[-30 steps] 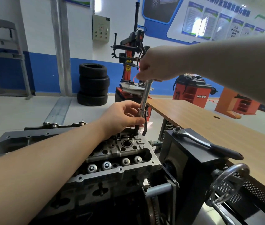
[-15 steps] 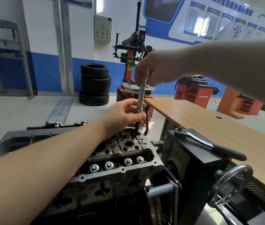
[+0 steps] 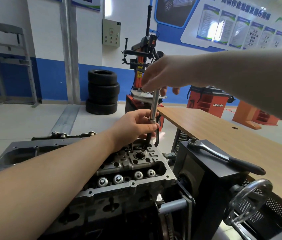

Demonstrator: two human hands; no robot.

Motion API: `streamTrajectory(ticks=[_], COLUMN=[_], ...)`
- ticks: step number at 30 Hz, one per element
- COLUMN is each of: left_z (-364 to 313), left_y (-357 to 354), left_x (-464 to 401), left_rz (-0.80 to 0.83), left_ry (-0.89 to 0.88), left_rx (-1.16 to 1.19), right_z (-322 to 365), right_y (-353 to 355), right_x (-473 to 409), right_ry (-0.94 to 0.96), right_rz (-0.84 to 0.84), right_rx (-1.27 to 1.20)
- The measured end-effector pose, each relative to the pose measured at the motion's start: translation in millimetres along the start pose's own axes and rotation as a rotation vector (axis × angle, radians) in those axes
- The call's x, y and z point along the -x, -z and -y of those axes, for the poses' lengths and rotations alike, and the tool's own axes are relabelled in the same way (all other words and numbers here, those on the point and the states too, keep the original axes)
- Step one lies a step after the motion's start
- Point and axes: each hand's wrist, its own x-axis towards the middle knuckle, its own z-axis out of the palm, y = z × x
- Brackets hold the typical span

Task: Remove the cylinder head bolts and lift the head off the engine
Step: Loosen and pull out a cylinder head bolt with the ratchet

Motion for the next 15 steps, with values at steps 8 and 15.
streamTrajectory(ticks=[8, 15], left_z=[0.1, 1.6], left_y=[-1.2, -1.0], left_x=[0.2, -0.8], left_rz=[0.003, 0.005], left_ry=[0.018, 0.024], left_rx=[-0.025, -0.023], right_z=[-8.9, -6.9], right_y=[2.2, -9.6], right_x=[0.8, -5.9], right_ry=[0.112, 0.063], right_rz=[-0.068, -0.185], right_rx=[0.118, 0.332])
